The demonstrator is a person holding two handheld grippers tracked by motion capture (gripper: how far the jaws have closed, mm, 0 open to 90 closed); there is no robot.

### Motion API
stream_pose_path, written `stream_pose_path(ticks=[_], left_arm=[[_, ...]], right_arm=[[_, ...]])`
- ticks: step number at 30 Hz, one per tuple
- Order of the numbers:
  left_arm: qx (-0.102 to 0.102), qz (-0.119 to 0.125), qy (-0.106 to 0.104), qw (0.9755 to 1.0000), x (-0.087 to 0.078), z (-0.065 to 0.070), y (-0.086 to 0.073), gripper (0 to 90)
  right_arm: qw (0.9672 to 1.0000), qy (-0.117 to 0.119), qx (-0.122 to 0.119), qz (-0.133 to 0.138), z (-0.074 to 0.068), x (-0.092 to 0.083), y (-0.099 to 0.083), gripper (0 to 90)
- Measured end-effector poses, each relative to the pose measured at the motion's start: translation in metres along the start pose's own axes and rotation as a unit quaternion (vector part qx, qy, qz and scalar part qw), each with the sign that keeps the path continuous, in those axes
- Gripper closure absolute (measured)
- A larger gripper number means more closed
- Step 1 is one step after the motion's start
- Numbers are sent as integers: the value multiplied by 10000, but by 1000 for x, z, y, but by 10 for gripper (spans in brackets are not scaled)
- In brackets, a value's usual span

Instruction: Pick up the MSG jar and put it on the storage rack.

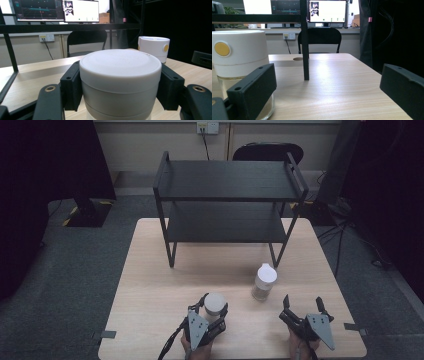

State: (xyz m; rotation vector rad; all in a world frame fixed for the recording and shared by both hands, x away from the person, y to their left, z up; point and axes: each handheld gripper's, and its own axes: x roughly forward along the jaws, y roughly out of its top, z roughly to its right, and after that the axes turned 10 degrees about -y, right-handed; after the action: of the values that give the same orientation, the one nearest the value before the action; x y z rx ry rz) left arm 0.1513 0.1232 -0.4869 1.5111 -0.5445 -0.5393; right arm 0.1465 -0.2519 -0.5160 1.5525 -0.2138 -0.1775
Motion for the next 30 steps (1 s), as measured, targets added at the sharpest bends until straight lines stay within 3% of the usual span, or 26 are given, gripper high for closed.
stream_pose_path(ticks=[7, 10, 14, 20, 26, 30], left_arm=[[79, -86, -168, 9998, -1, -9, 5, 340], [-41, -70, -303, 9995, -2, -16, 10, 340], [36, -55, -452, 9990, -4, -23, 17, 340], [-60, -5, -661, 9978, -6, -34, 25, 340], [83, -65, -853, 9963, -3, -42, 44, 340], [8, 20, -935, 9956, 0, -52, 55, 340]], right_arm=[[10000, 0, 0, 0, 0, 0, 0, 0], [10000, 0, 0, 0, 0, 0, 0, 0], [10000, 0, 1, -1, 0, 0, 0, 0], [10000, 0, 0, -1, 0, 0, 0, 0], [10000, -1, 0, -1, 0, 0, 0, 0], [10000, -2, 1, -1, 0, 0, 0, 0]])
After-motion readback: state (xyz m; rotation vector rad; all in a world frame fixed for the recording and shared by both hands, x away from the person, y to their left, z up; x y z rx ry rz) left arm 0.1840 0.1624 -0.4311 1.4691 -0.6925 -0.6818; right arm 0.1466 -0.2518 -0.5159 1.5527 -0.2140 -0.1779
